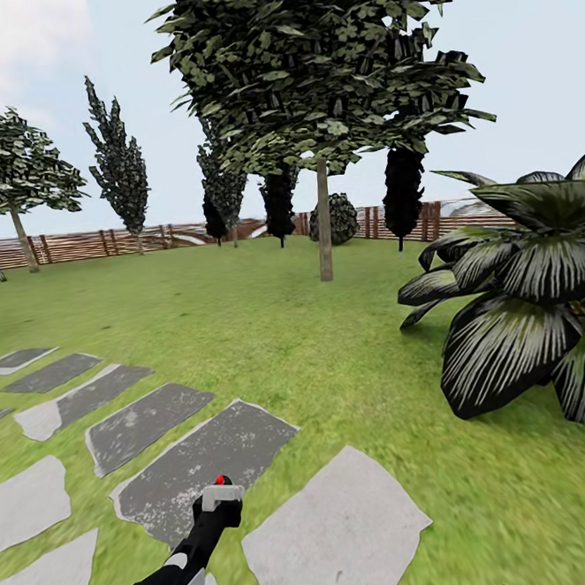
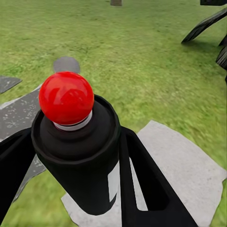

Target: In the garden, pick up the pesticide atomizer on the floor and spray pesticide onto both trees until each tree trunk is fully covered.

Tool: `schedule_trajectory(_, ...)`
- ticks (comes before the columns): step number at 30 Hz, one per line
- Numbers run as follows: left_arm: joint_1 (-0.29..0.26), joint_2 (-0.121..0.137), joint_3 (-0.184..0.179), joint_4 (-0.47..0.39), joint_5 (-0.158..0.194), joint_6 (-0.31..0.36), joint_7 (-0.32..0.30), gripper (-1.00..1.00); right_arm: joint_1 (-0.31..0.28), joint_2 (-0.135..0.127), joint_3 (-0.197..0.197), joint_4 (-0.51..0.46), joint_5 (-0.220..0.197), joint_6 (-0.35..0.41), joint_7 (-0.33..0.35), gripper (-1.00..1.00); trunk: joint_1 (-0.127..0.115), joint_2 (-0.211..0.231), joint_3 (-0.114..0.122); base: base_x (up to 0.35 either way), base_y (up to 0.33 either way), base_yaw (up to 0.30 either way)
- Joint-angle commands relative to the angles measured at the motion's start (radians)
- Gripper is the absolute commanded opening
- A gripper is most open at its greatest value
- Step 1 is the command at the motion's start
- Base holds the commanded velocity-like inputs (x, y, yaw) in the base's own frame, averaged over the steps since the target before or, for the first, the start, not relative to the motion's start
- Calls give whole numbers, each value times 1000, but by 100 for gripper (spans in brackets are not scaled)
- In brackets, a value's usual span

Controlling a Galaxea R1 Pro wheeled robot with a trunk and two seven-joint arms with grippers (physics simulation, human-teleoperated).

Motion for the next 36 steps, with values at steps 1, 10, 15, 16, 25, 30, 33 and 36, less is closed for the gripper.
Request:
schedule_trajectory(1,-1,0,4,1,-2,-3,-3,-100,-1,-1,9,0,-10,-3,-4,100,0,-1,-1,0,0,0)
schedule_trajectory(10,-1,0,4,0,0,-5,-2,-100,-1,-1,9,1,-10,-3,-4,100,-4,6,2,0,0,0)
schedule_trajectory(15,-1,0,4,-1,1,-6,-2,-100,-1,-1,9,0,-10,-3,-4,100,-23,41,17,0,0,0)
schedule_trajectory(16,-1,0,4,-1,1,-6,-2,-100,-1,-1,9,1,-10,-3,-4,100,-27,48,21,0,0,0)
schedule_trajectory(25,-1,-15,4,-2,8,-20,0,-100,-1,1,8,3,-10,-3,-4,100,-34,62,27,0,0,0)
schedule_trajectory(30,-1,-23,4,-1,45,-47,-1,-100,-1,1,8,3,-10,-3,-4,100,-34,62,27,84,0,0)
schedule_trajectory(33,-1,-26,4,0,50,-51,-1,-100,-1,1,8,3,-10,-3,-4,100,-34,62,27,270,0,0)
schedule_trajectory(36,-1,-26,4,0,51,-51,-1,-100,-1,1,8,2,-10,-3,-4,100,-34,62,27,324,0,0)
